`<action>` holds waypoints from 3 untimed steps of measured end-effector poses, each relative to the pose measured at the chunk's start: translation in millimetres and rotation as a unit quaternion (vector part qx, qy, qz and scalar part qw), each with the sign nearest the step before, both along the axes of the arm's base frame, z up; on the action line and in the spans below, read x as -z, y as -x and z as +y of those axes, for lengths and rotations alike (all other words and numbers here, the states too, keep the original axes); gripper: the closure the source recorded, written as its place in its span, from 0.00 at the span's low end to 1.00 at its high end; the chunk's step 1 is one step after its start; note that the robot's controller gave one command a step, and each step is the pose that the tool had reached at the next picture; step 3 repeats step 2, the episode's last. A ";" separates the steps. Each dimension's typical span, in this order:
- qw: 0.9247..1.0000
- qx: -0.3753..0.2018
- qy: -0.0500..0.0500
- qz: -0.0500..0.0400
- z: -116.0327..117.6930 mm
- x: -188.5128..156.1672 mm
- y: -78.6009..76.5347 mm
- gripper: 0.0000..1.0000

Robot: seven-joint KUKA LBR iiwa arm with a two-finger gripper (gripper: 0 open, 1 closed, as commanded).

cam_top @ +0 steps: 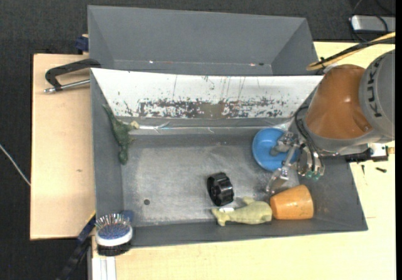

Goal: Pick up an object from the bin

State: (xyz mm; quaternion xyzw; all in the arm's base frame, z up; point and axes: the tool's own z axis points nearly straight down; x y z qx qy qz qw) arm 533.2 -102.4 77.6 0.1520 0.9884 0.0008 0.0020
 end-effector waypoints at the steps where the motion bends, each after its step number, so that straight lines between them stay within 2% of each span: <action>1: 1.000 -0.001 0.000 -0.004 -0.1 -3.9 -2.5 1.00; 2: 1.000 -0.016 0.001 -0.005 9.3 -146.3 -8.9 1.00; 3: 1.000 -0.016 0.001 -0.005 9.3 -146.3 -8.9 1.00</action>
Offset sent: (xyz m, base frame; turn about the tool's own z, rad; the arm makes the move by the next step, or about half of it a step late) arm 0.0000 0.0000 0.0000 0.0000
